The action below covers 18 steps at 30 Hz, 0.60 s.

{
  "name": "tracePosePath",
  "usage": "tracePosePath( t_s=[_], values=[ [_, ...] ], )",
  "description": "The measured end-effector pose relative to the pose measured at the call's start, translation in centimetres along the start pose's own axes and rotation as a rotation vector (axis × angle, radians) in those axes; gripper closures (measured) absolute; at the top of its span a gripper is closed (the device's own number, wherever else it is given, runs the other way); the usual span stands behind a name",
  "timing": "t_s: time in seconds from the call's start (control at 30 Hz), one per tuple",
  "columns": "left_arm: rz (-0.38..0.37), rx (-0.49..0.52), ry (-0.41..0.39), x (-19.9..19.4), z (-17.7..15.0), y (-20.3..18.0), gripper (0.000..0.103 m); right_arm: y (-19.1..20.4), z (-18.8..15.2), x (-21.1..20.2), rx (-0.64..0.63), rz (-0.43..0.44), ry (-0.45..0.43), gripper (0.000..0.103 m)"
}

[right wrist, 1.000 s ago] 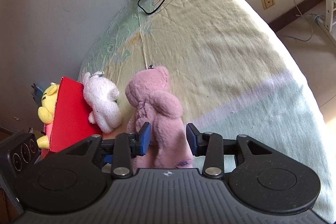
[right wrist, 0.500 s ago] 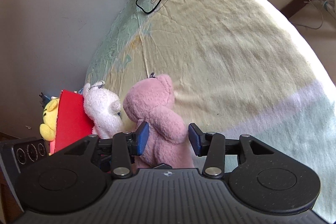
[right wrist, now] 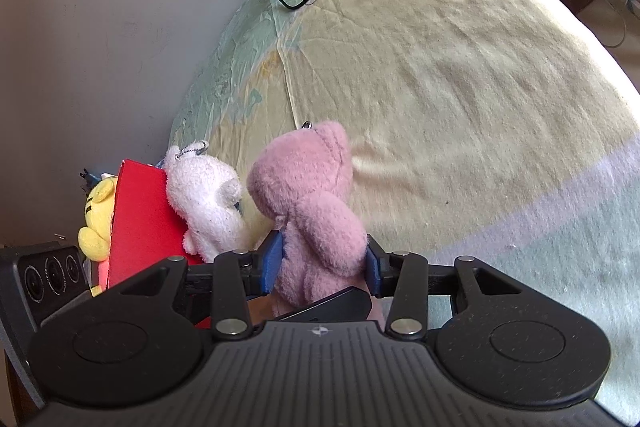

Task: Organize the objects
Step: 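Lift the teddy bear off the bed with the right gripper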

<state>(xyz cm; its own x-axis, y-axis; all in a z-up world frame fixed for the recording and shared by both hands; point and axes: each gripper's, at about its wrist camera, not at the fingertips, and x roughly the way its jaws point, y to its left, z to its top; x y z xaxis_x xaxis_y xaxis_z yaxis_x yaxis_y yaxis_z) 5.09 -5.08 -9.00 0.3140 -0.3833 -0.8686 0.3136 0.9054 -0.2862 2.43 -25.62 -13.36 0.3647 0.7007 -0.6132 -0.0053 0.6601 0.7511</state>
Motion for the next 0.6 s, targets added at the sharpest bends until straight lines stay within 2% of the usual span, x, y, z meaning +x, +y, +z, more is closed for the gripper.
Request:
tracePosePath(
  t_s=[0.43,0.6],
  values=[
    [0.031,-0.020,0.000,0.16,0.00,-0.41,0.015,0.03,-0.29,0.12,-0.006,-0.013,-0.024,0.058],
    [0.063,0.011,0.010,0.36,0.03,-0.99,0.015,0.32,-0.30,0.17,-0.023,-0.028,-0.028,0.058]
  ],
)
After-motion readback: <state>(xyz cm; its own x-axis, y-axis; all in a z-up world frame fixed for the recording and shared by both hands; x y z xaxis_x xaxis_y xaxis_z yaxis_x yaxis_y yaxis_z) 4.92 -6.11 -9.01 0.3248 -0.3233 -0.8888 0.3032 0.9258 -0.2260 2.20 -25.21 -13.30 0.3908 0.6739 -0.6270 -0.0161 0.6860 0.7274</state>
